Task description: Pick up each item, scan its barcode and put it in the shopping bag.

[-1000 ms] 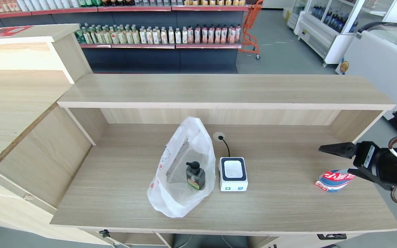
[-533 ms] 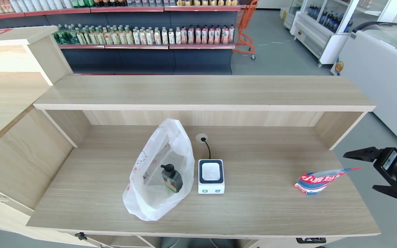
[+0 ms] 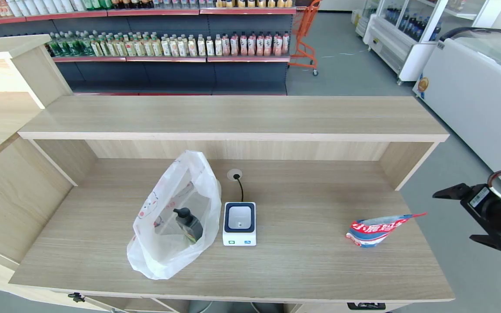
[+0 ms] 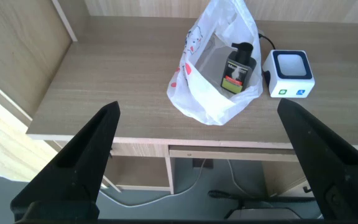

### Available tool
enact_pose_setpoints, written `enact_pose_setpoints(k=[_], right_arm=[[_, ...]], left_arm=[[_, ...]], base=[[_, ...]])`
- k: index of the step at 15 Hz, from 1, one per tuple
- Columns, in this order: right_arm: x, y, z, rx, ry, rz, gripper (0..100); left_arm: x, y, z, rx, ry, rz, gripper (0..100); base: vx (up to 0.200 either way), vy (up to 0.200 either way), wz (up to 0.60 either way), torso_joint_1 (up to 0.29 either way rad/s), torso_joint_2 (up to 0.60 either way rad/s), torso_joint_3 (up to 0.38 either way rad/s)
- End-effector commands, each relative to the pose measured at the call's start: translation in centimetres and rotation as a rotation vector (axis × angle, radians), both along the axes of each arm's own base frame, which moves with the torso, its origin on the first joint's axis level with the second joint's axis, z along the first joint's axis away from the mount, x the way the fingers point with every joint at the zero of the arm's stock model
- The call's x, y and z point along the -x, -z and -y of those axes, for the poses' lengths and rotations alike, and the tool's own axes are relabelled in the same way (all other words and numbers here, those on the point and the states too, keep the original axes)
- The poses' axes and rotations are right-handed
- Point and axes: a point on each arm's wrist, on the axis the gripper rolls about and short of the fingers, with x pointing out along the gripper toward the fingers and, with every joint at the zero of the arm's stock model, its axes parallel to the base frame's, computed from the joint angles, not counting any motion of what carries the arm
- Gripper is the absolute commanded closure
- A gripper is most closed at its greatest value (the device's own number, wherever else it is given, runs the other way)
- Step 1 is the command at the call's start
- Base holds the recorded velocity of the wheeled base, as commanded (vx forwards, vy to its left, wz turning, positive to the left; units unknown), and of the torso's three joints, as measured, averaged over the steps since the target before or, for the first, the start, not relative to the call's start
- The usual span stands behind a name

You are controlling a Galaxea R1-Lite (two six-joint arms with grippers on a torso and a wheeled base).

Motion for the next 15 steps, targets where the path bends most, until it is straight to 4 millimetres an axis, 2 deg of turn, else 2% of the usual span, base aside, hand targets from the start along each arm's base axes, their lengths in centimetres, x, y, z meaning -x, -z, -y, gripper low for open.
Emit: enact_pose_setpoints(k=[1, 6, 9, 10, 13, 15], right_arm=[[-2.0, 2.3, 0.2, -0.010, 0.011, -0.097, 0], [-5.7, 6.0, 0.5, 0.014, 0.036, -0.138, 0], [-7.3, 7.1, -0.7, 0.012, -0.016, -0.140, 0], [-8.2, 7.8, -2.0, 0.012, -0.055, -0.152, 0], [-10.4, 8.3, -4.2, 0.026, -0.117, -0.104, 0], [-11.5, 9.2, -4.7, 0.034, -0.130, -0.109, 0]], left_arm=[[0.0, 0.0, 0.0, 0.000, 0.000, 0.001, 0], [0.0, 0.0, 0.0, 0.000, 0.000, 0.001, 0], [0.0, 0.0, 0.0, 0.000, 0.000, 0.001, 0], [0.0, 0.0, 0.0, 0.000, 0.000, 0.001, 0], [0.0, 0.0, 0.0, 0.000, 0.000, 0.001, 0], [0.0, 0.0, 0.0, 0.000, 0.000, 0.001, 0]], base=[[0.000, 0.000, 0.00, 0.000, 0.00, 0.000], [0.000, 0.000, 0.00, 0.000, 0.00, 0.000], [0.000, 0.000, 0.00, 0.000, 0.00, 0.000], [0.000, 0.000, 0.00, 0.000, 0.00, 0.000], [0.000, 0.000, 0.00, 0.000, 0.00, 0.000], [0.000, 0.000, 0.00, 0.000, 0.00, 0.000]])
